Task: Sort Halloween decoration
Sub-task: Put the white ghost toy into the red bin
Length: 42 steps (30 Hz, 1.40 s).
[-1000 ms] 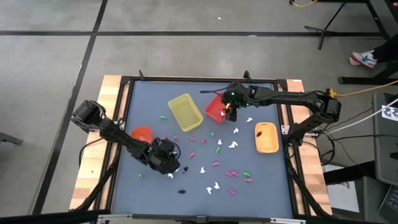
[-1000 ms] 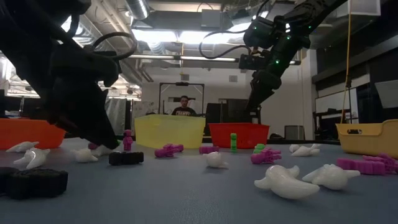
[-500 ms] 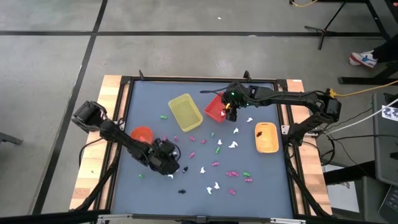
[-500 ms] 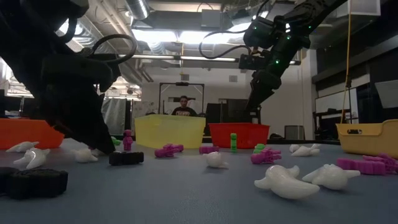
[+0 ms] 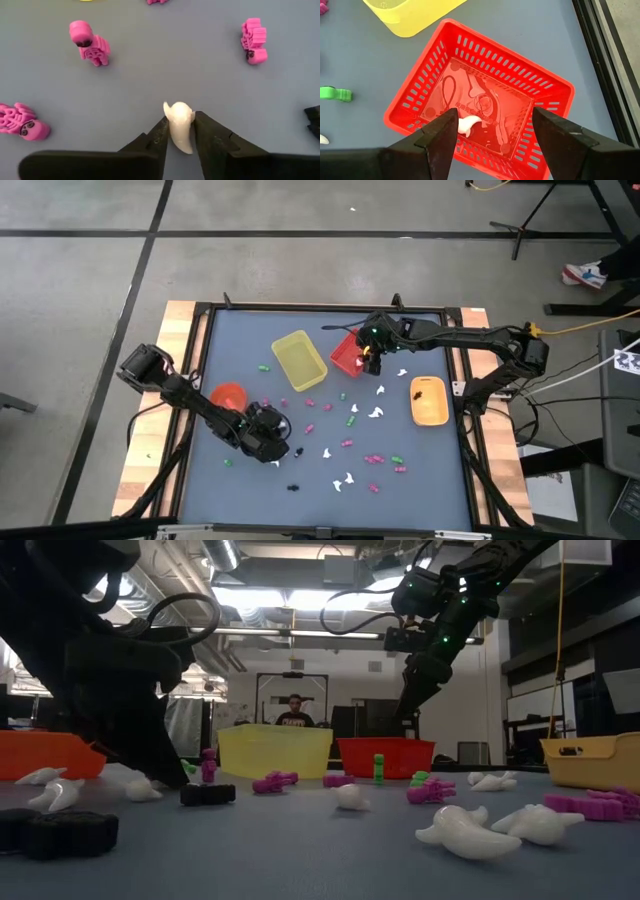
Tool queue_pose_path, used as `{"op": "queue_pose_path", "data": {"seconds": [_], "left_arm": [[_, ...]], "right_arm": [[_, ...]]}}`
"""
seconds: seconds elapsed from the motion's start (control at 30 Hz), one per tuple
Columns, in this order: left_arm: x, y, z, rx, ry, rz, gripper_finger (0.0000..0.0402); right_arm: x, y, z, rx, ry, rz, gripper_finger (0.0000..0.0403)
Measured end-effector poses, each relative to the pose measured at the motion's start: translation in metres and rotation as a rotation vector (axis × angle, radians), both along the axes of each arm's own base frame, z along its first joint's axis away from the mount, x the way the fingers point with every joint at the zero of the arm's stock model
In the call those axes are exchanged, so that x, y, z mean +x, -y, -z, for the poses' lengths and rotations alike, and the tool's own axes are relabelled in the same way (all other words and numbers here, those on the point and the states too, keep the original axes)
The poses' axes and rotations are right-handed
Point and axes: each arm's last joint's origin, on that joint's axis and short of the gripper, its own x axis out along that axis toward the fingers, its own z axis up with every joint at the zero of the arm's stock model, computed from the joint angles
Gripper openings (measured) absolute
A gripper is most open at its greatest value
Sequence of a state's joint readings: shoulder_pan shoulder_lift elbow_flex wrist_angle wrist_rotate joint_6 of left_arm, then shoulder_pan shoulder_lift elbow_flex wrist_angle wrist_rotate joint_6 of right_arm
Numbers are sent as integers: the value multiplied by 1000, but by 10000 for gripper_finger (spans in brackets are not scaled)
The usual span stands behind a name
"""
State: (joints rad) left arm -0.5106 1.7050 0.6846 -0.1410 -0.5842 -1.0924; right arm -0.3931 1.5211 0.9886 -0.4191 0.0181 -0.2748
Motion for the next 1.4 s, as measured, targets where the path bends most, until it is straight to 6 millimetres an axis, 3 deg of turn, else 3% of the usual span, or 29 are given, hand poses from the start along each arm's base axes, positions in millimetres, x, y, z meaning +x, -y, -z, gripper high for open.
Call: {"op": "queue_pose_path", "data": {"seconds": [0.23,1.4], "left_arm": [[0,0,0,9,4,-4,50],[2,0,-1,13,35,-10,48]], "right_arm": [[0,0,0,0,0,0,253],[0,0,0,0,0,0,253]]}}
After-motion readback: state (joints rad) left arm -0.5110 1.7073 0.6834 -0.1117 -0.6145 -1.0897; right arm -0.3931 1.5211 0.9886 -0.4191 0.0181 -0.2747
